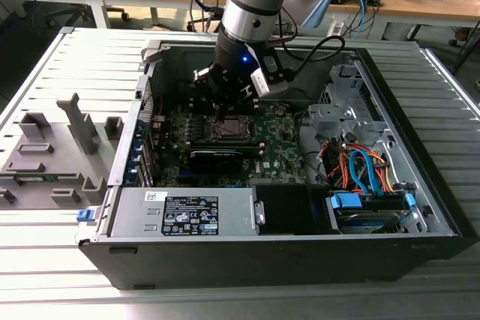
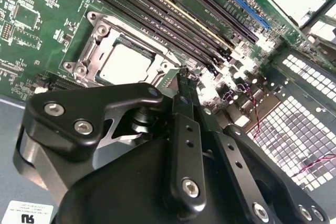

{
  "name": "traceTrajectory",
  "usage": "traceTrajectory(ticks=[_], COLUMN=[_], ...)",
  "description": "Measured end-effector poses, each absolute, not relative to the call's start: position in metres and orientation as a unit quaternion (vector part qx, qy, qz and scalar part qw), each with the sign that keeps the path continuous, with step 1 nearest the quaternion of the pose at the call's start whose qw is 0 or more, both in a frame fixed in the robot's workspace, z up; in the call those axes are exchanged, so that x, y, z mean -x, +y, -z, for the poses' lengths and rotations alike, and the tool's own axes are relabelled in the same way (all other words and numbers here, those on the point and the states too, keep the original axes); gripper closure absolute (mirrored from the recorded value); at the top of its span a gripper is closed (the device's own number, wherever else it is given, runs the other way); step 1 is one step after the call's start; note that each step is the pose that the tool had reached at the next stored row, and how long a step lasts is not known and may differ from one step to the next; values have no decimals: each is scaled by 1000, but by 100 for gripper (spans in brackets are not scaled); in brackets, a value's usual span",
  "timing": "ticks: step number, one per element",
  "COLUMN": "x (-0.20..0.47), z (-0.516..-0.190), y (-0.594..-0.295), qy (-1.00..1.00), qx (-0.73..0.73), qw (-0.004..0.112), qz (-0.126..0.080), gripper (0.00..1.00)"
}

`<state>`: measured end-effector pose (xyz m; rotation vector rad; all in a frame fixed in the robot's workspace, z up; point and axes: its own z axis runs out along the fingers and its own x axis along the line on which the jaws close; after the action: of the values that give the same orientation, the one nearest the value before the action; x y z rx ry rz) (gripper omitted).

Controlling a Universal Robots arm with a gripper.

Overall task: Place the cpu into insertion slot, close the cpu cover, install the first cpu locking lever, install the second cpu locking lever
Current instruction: 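Install the second cpu locking lever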

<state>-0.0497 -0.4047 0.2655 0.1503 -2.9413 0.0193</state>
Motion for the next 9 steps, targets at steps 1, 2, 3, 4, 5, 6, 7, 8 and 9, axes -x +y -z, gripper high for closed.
traceTrajectory(ticks=[1,2,3,4,5,6,7,8,9], x=[50,50,50,50,50,50,50,50,50], z=[-265,-265,-265,-265,-265,-265,-265,-265,-265], y=[-405,-405,-405,-405,-405,-405,-405,-405,-405], qy=[-994,-994,-994,-995,-996,-996,-997,-997,-998], qx=[-51,-51,-51,-51,-51,-51,-51,-50,-50], qw=[98,97,91,84,77,69,61,51,43], qz=[-7,-7,-7,-7,-8,-8,-8,-9,-9], gripper=[89,89,89,89,89,89,89,89,89])
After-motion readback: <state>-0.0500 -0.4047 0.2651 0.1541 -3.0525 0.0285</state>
